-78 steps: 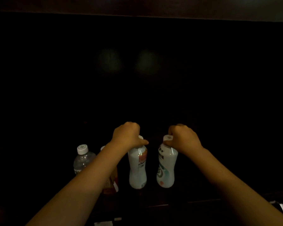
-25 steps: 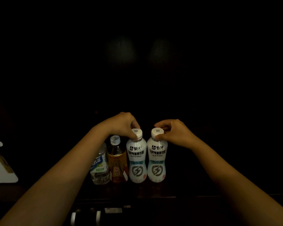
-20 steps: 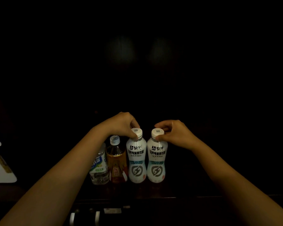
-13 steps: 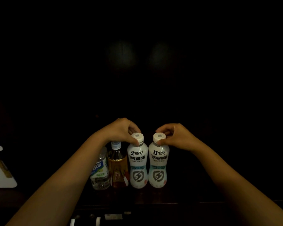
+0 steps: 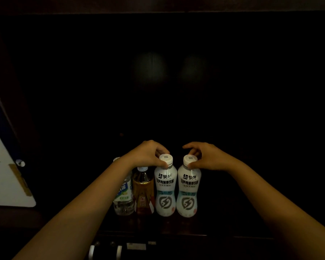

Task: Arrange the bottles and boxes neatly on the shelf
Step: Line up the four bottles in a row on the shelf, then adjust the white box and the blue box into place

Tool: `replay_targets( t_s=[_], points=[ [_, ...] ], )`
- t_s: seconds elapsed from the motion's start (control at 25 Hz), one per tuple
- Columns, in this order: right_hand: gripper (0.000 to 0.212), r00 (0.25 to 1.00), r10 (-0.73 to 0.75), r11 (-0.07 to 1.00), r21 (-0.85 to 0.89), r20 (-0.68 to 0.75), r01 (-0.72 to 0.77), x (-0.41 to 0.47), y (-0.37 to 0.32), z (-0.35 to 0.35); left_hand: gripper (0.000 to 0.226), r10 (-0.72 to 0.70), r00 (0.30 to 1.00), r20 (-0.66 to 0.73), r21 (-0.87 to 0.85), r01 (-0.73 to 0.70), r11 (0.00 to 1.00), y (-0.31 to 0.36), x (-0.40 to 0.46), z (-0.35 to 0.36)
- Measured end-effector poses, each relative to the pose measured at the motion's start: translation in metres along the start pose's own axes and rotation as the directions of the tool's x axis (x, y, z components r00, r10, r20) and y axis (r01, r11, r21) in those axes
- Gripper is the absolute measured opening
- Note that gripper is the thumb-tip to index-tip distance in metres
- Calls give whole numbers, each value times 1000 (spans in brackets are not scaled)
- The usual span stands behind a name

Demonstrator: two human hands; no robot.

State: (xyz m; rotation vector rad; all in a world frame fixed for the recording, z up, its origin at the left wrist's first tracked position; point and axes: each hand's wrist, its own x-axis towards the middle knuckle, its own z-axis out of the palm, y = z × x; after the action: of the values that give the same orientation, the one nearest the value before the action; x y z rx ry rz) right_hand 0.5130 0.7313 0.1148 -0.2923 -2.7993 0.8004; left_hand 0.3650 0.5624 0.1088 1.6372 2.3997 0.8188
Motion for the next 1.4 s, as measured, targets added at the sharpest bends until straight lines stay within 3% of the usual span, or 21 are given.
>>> replay_targets(
  t_s=[0.16, 0.36, 0.68, 0.84, 1.0, 1.24, 1.4],
  points=[
    [73, 1000, -5, 980, -198, 26, 10, 2, -13, 0, 74, -45, 994, -96, 113, 56, 992, 4, -7, -9],
    [68, 965, -124, 887, -463, -230, 3, 4, -48, 0, 91, -9, 934, -357, 328, 134, 935, 17, -29, -34],
    [64, 878, -257, 868, -495, -403, 27, -14, -107, 15, 86, 1, 866, -501, 360, 207, 910, 11, -81, -69],
    [64, 862, -231, 880, -475, -451, -13, -29, -152, 53, 83, -16, 899, -438, 250, 139, 958, -11, -140, -94],
    [63, 874, -224, 935, -348, -431, 69, -51, -208, 111, 82, -28, 940, -341, 108, 69, 992, -50, -223, -117],
    [64, 915, -96, 969, -245, -393, -3, -63, -307, 206, 79, -155, 969, -193, 63, 170, 983, -119, -335, -146],
    [65, 929, -94, 974, -227, -358, 11, -43, -358, 231, 77, -190, 962, -194, 12, 196, 981, -157, -376, -186]
  ],
)
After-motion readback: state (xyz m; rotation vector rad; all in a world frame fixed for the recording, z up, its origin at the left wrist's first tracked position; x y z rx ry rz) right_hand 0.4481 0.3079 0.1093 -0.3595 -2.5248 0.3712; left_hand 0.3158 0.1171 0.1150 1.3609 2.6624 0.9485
